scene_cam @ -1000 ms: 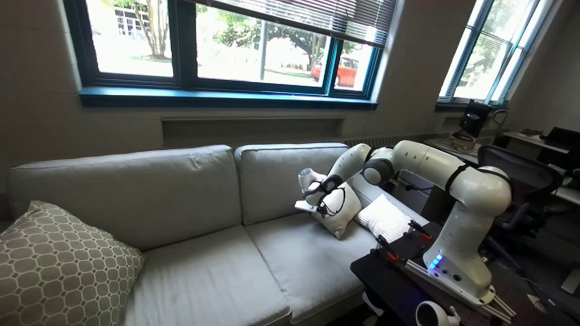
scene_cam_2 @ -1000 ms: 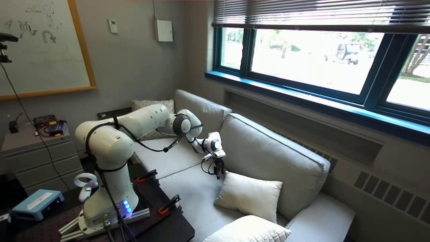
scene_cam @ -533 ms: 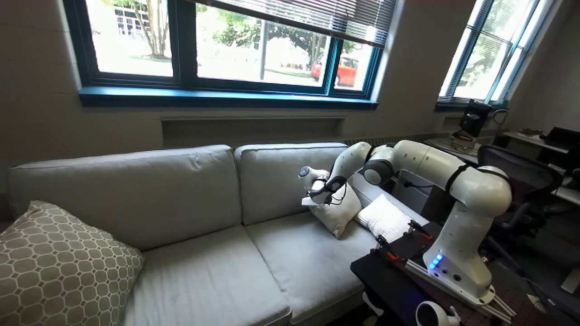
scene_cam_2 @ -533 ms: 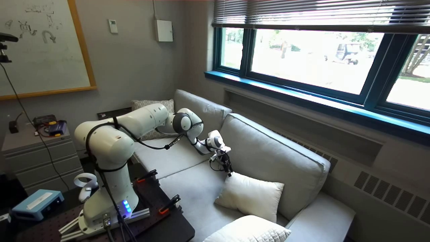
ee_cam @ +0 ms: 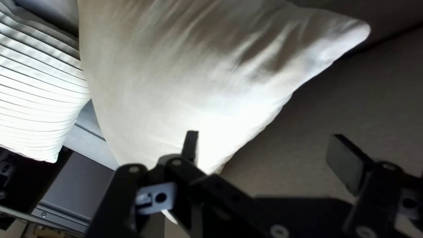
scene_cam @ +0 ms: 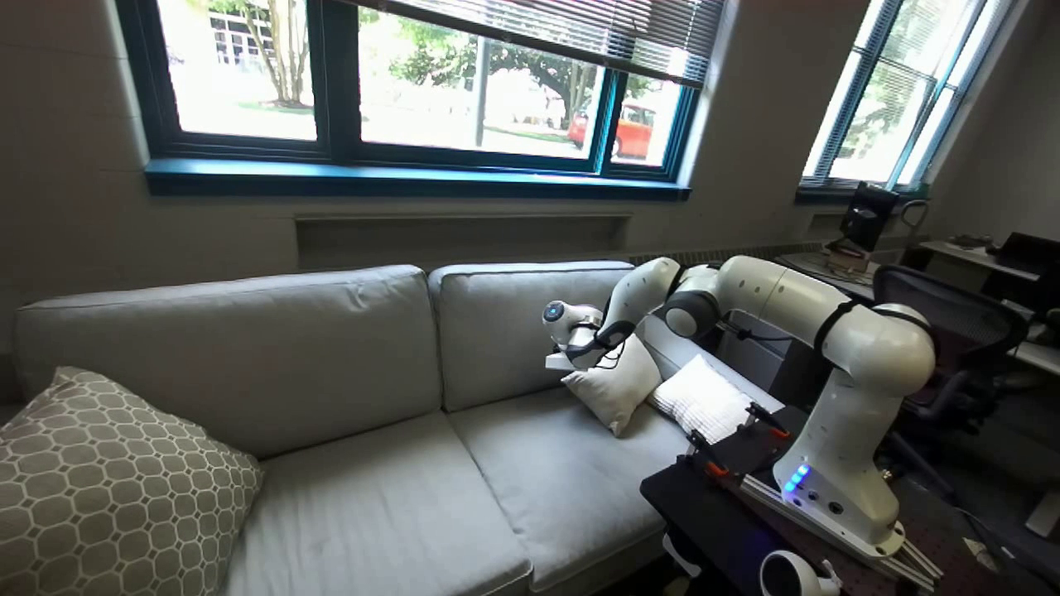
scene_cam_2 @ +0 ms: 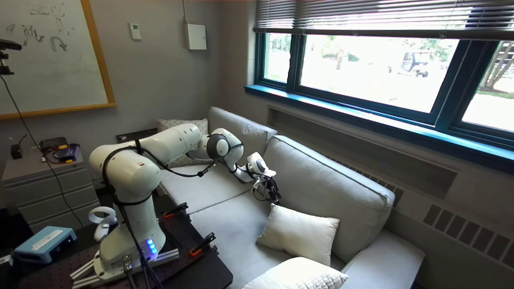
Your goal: Put the pillows upright against the arm rest
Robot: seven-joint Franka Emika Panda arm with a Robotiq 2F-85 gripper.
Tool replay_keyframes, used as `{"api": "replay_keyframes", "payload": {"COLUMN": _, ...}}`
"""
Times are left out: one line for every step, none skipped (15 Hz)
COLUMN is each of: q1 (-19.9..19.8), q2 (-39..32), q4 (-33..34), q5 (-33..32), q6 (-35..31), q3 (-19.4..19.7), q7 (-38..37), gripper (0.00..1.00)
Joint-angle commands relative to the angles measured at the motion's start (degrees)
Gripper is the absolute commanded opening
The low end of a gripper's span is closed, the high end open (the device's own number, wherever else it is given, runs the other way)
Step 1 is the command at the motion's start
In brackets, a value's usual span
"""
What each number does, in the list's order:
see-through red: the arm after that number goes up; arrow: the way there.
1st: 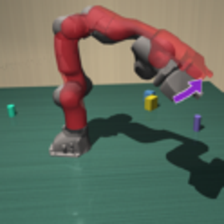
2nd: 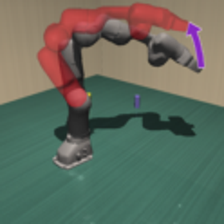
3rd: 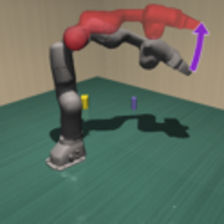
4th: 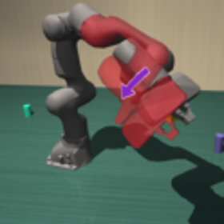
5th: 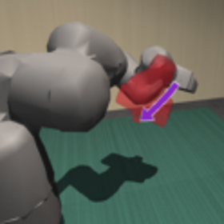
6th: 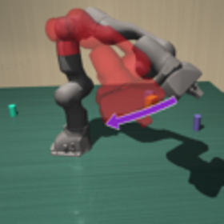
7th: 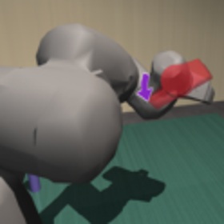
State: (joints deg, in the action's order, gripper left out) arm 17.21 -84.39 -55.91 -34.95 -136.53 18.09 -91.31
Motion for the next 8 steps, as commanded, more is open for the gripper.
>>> {"api": "replay_keyframes", "payload": {"q1": -3.3, "q2": 0.0, "q4": 0.2, "q5": -2.6, "q6": -1.4, "q3": -3.1, "q7": -1.5, "gripper": 1.00}}
{"api": "replay_keyframes", "payload": {"q1": -4.5, "q2": 0.0, "q4": 0.1, "q5": -2.4, "q6": -1.2, "q3": -4.1, "q7": -1.5, "gripper": 1.00}}
{"api": "replay_keyframes", "payload": {"q1": -5.8, "q2": 0.0, "q4": 0.0, "q5": -2.0, "q6": -1.1, "q3": -5.1, "q7": -1.6, "gripper": 1.00}}
{"api": "replay_keyframes", "payload": {"q1": -7.1, "q2": 0.0, "q4": -0.2, "q5": -1.4, "q6": -1.1, "q3": -6.4, "q7": -1.4, "gripper": 1.00}}
{"api": "replay_keyframes", "payload": {"q1": -8.4, "q2": -0.1, "q4": -0.4, "q5": -1.0, "q6": -1.1, "q3": -7.5, "q7": -1.3, "gripper": 1.00}}
{"api": "replay_keyframes", "payload": {"q1": -9.7, "q2": -0.1, "q4": -0.8, "q5": -0.7, "q6": -1.1, "q3": -8.6, "q7": -1.3, "gripper": 1.00}}
{"api": "replay_keyframes", "payload": {"q1": -9.0, "q2": -0.1, "q4": -1.9, "q5": 4.2, "q6": -2.3, "q3": -6.6, "q7": 0.4, "gripper": 1.00}}
{"api": "replay_keyframes", "payload": {"q1": -12.1, "q2": -0.1, "q4": -1.7, "q5": 1.5, "q6": -1.5, "q3": -10.7, "q7": -0.9, "gripper": 1.00}}
